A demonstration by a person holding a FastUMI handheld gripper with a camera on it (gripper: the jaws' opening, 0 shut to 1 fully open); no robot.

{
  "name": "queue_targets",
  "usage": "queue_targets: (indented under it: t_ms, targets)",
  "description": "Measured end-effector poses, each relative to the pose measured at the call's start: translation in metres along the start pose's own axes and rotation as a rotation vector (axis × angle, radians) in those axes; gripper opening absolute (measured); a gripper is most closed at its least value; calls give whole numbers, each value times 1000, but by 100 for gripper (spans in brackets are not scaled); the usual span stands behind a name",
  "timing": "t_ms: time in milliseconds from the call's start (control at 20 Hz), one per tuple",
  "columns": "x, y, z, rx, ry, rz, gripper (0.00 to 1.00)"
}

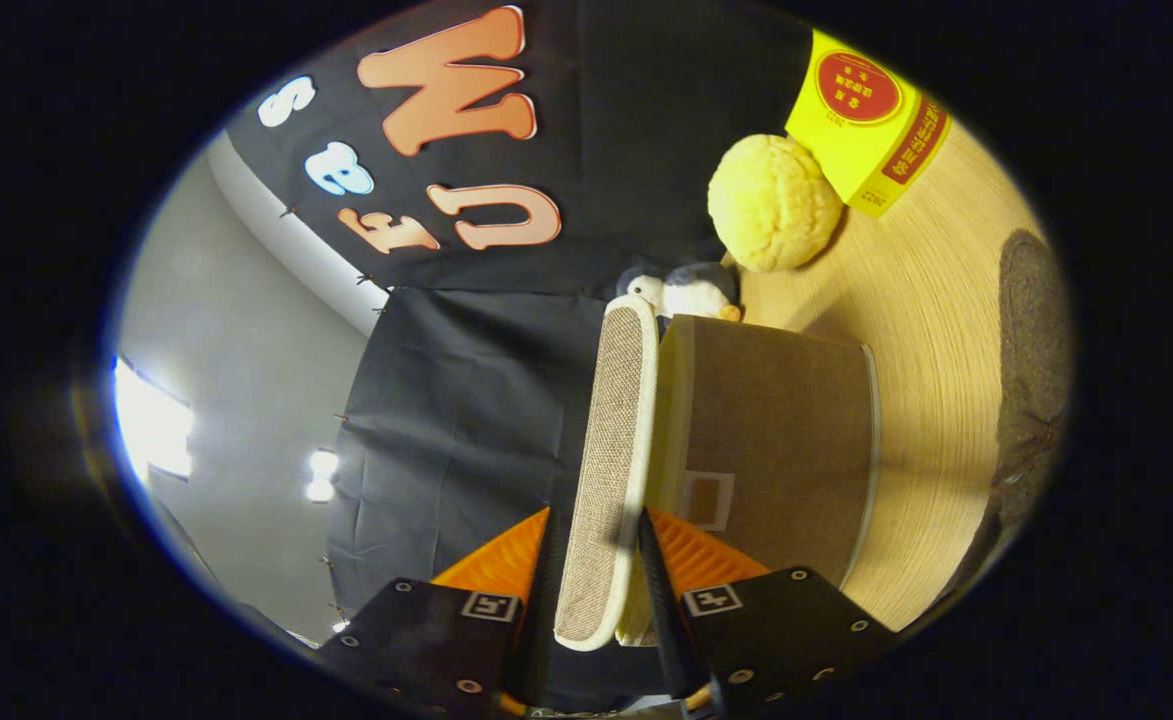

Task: Open the storage box then place both shoes into the box .Put the left shoe in first, then the right shoe, with the right side of both shoes facing outward in a uniform manner.

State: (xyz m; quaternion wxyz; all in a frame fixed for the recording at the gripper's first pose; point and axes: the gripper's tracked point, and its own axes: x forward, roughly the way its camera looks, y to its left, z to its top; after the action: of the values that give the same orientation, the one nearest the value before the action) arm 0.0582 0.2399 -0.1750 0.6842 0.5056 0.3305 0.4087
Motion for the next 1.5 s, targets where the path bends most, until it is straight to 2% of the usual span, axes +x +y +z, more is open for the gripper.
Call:
queue_targets:
  t_ms: [50,100,150,250,650,950,1500]
  targets:
    - [1,-1,-1,-11,-6,-12,38]
    - [3,0,1,-16,-14,-21,19]
    - [1,4,3,-19,-30,-26,11]
    - [2,15,10,-34,-68,-41,3]
    - [31,82,4,-108,-105,-43,2]
    - [85,132,4,-119,-237,-42,2]
    - [202,141,-55,-239,-176,-168,3]
